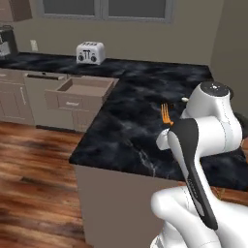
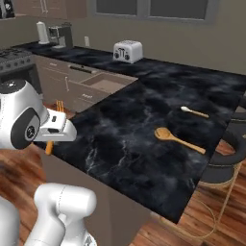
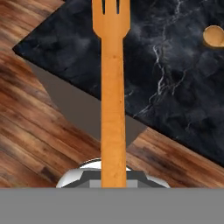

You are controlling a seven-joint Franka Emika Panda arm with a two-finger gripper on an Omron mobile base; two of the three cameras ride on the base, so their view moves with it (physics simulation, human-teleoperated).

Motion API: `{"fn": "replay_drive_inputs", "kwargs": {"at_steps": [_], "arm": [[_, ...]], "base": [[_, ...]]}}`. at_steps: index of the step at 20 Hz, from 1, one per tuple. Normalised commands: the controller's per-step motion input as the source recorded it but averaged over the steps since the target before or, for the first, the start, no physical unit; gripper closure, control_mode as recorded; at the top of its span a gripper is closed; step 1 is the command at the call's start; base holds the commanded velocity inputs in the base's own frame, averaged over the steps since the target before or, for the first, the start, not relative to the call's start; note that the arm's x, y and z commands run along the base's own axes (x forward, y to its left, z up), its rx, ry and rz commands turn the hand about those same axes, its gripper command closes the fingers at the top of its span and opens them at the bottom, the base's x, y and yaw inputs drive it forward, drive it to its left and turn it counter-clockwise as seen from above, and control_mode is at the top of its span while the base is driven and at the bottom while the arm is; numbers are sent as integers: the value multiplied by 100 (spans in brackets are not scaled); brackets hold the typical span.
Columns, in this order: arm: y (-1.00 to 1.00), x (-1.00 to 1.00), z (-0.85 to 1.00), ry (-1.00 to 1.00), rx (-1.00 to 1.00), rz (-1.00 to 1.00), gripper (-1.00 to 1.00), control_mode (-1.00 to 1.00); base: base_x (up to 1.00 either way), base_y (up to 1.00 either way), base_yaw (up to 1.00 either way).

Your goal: Pick up the metallic utensils from the counter and place them in the open drawer. Make sure not to pick up any wooden utensils.

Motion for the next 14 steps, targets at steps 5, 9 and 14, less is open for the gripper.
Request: {"fn": "replay_drive_inputs", "kwargs": {"at_steps": [5,9,14], "arm": [[0,0,0,0,0,0,100,100],[0,0,0,0,0,0,100,100],[0,0,0,0,0,0,100,100]], "base": [[54,100,-36],[46,100,-37],[42,100,-36]]}}
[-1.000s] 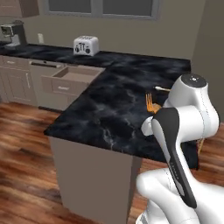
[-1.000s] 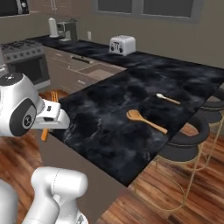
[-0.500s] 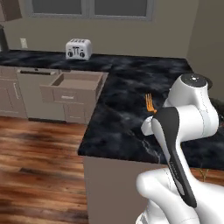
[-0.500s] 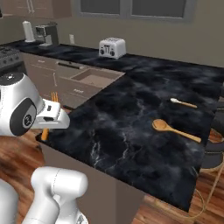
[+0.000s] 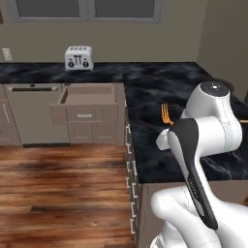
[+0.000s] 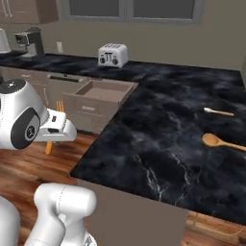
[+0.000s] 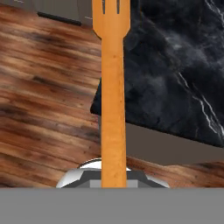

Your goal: Pick up the metallic utensils from the counter and place them in the open drawer. Make sure not to pick up any wooden utensils.

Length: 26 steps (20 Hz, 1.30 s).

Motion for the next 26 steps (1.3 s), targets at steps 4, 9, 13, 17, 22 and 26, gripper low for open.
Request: {"fn": "replay_drive_inputs", "kwargs": {"at_steps": [4,9,13,17,22,26], "arm": [[0,0,0,0,0,0,100,100],[0,0,0,0,0,0,100,100],[0,0,0,0,0,0,100,100],[0,0,0,0,0,0,100,100],[0,0,0,0,0,0,100,100],[0,0,0,0,0,0,100,100]], "base": [[34,100,-37],[32,100,-40],[35,100,-40],[60,100,-46],[72,100,-59],[79,96,-63]]}}
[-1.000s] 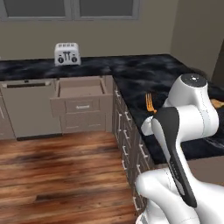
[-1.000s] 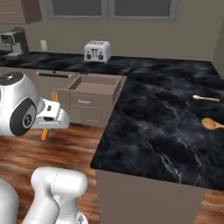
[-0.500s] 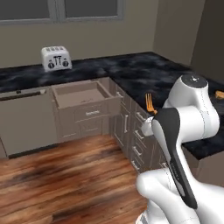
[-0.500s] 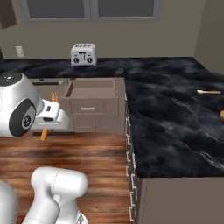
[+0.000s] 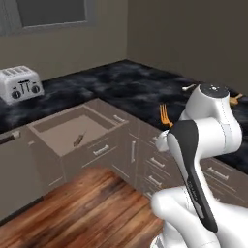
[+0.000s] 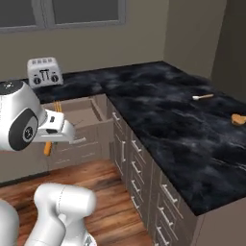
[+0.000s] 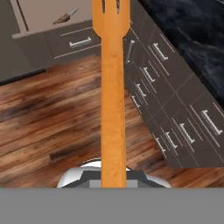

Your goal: Pick up the metallic utensils from the counter and place them in the open drawer. Make sure not to pick up any wooden utensils.

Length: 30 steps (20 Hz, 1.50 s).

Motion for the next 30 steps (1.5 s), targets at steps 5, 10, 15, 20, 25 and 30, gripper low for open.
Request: {"fn": "replay_drive_inputs", "kwargs": {"at_steps": [5,10,15,20,25,30], "arm": [[0,0,0,0,0,0,100,100],[0,0,0,0,0,0,100,100],[0,0,0,0,0,0,100,100],[0,0,0,0,0,0,100,100],[0,0,0,0,0,0,100,100],[0,0,0,0,0,0,100,100]], "base": [[63,100,-57],[41,100,-59],[-31,92,-46],[-68,35,-15],[-10,88,-31],[34,100,-49]]}}
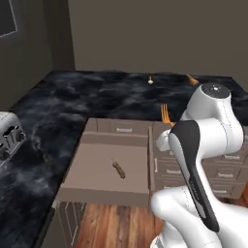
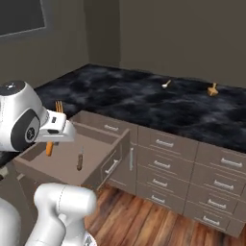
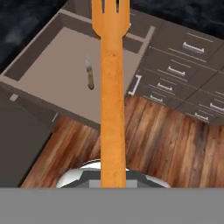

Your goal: Pick up the metallic utensils from the counter and place them in the open drawer. Make sure not to pick up any wooden utensils.

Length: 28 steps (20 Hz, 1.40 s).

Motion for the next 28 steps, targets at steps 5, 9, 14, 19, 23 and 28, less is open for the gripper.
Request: {"fn": "replay_drive_inputs", "kwargs": {"at_steps": [5,9,14,19,23,28], "arm": [[0,0,0,0,0,0,100,100],[0,0,0,0,0,0,100,100],[0,0,0,0,0,0,100,100],[0,0,0,0,0,0,100,100],[0,0,0,0,0,0,100,100],[0,0,0,0,0,0,100,100]], "base": [[16,69,-50],[0,38,-51],[0,5,-8],[0,0,0],[0,0,0],[0,0,0]]}}
